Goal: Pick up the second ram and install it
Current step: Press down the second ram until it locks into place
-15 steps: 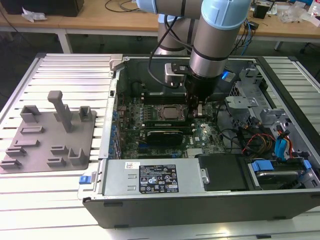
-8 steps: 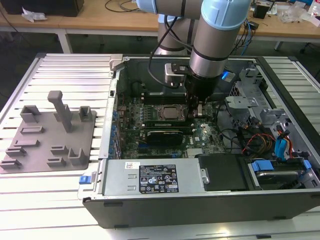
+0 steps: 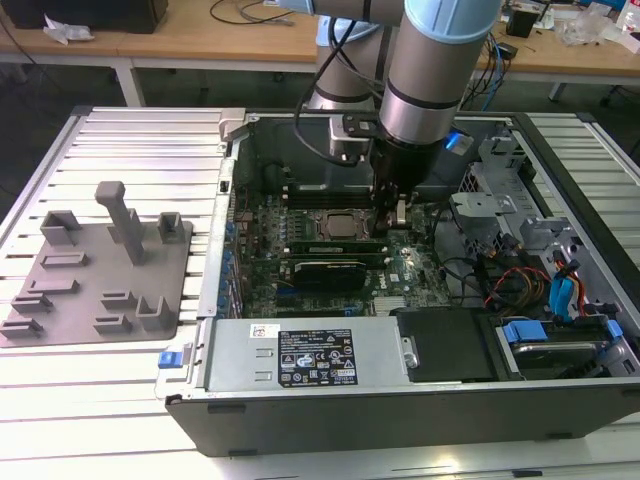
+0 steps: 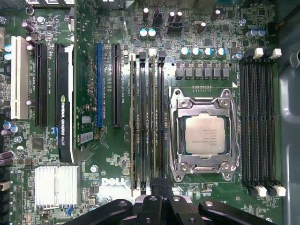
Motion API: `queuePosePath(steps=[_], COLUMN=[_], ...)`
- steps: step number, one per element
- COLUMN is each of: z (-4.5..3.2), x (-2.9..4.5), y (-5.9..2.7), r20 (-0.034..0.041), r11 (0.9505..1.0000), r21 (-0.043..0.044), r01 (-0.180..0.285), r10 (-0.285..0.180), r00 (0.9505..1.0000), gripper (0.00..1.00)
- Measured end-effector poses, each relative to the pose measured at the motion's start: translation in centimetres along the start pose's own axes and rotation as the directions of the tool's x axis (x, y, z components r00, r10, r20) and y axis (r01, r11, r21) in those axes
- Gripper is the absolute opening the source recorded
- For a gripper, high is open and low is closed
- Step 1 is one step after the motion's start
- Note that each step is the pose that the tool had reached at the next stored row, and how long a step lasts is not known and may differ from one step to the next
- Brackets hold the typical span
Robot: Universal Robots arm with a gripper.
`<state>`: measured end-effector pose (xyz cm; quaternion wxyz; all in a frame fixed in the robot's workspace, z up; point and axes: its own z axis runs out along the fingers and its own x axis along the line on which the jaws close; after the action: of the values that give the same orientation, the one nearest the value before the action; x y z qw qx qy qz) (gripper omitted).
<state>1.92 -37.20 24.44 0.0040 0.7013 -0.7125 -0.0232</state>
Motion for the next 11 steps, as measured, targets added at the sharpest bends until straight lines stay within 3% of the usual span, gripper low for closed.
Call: queuePosePath(steps=[11], z=[0.06], x=[0.02], y=[1.35], r20=[0.0002], r11=[1.0000], r21=[0.0000], r01=[0.000], r10=[0.000], r00=[1.0000], gripper=[0.08])
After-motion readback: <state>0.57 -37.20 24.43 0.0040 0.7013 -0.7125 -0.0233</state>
